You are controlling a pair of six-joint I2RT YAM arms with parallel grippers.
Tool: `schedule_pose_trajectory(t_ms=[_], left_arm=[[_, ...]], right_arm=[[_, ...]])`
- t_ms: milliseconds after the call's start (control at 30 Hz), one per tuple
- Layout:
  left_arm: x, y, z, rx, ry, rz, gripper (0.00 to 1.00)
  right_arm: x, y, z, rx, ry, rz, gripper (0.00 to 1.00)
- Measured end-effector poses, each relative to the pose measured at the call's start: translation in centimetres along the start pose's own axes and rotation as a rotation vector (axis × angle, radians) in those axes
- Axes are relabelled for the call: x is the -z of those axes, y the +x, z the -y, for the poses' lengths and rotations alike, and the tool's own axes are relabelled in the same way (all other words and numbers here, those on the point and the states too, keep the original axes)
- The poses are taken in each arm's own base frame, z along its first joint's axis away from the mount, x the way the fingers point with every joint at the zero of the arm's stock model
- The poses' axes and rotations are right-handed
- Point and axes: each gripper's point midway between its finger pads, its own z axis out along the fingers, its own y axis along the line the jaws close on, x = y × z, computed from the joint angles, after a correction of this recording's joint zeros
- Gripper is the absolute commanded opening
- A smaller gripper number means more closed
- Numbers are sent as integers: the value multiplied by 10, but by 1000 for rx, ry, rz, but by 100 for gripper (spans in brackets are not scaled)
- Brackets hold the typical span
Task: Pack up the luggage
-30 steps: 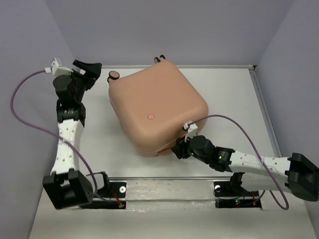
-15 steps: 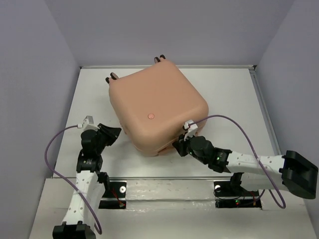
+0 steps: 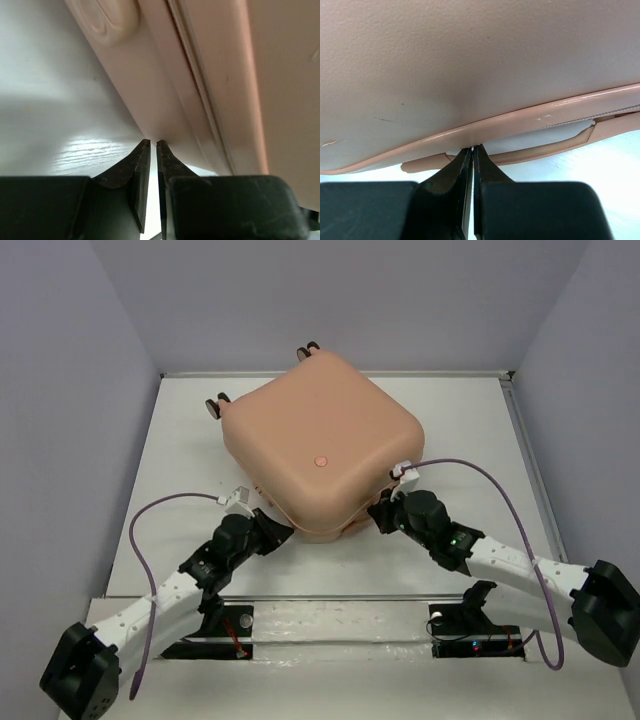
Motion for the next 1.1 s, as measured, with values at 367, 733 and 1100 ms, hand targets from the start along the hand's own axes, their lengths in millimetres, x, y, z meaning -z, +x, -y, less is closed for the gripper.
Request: schedule_pose_trajectory(t_ms=[367,733,1100], left_arm=[[-22,44,-9,-119,-116,-123,22],[-60,29,-2,-157,-228,-93,22],[-65,13,-6,-241,-269,-89,91]], right_arm=[[5,20,-39,16,-99,-64,7],[21,50,-105,121,-181,-186,7],[0,41,-107,16,-39,-94,7]])
